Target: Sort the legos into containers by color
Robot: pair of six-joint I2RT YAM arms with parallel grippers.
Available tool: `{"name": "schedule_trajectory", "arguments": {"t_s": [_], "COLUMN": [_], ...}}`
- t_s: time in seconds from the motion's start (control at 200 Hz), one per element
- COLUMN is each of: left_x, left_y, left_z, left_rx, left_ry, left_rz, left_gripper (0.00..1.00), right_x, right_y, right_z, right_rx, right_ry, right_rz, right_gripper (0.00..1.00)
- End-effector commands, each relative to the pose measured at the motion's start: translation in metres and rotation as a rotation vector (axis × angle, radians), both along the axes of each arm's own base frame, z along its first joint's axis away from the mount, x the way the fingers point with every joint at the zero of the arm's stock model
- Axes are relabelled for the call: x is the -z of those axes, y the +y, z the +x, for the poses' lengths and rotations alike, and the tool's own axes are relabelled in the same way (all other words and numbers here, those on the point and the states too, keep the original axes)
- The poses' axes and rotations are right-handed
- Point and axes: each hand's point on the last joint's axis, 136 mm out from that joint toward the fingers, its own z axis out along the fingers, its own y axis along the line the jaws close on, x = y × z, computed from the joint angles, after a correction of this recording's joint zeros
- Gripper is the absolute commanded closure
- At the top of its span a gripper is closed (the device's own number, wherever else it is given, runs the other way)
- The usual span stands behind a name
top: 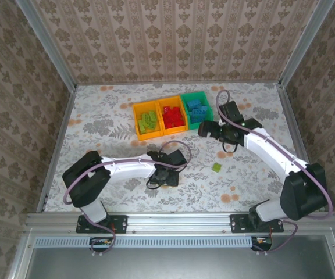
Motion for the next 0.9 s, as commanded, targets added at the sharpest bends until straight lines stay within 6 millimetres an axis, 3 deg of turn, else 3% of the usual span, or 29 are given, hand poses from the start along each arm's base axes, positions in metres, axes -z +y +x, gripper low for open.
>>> {"name": "schedule_trajectory", "arguments": {"t_s": [0.0, 0.19, 0.42, 0.595, 0.895], "left_x": [0.017, -0.003, -0.047, -0.070, -0.128], "left_y": [0.013, 0.020, 0.023, 0.029, 0.062], "left_z": [-0.015, 0.011, 0.061, 0.100, 0.198], "left_rx": [0.020, 0.014, 0.008, -0.002, -0.035], "left_ry": [0.080, 0.021, -0.091, -0.154, -0.308], "left_rz": [0.062, 0.049, -0.003, -0.024, -0.017], "left_gripper": [0.39, 0.41, 0.40, 0.40, 0.39], "right_x": [0.024, 0.063, 0.094, 0.109, 0.127], "right_y": [-0.023, -0.012, -0.009, -0.008, 0.001], "right_z": [-0.030, -0.067, -0.087, -0.093, -0.093], "right_rx": [0.029, 0.006, 0.026, 0.044, 0.051], "right_ry": [0.074, 0.187, 0.277, 0.310, 0.344], "right_rz": [-0.097, -0.106, -0.150, -0.138, -0.145], "right_gripper": [0.01, 0.01, 0.01, 0.03, 0.06]}}
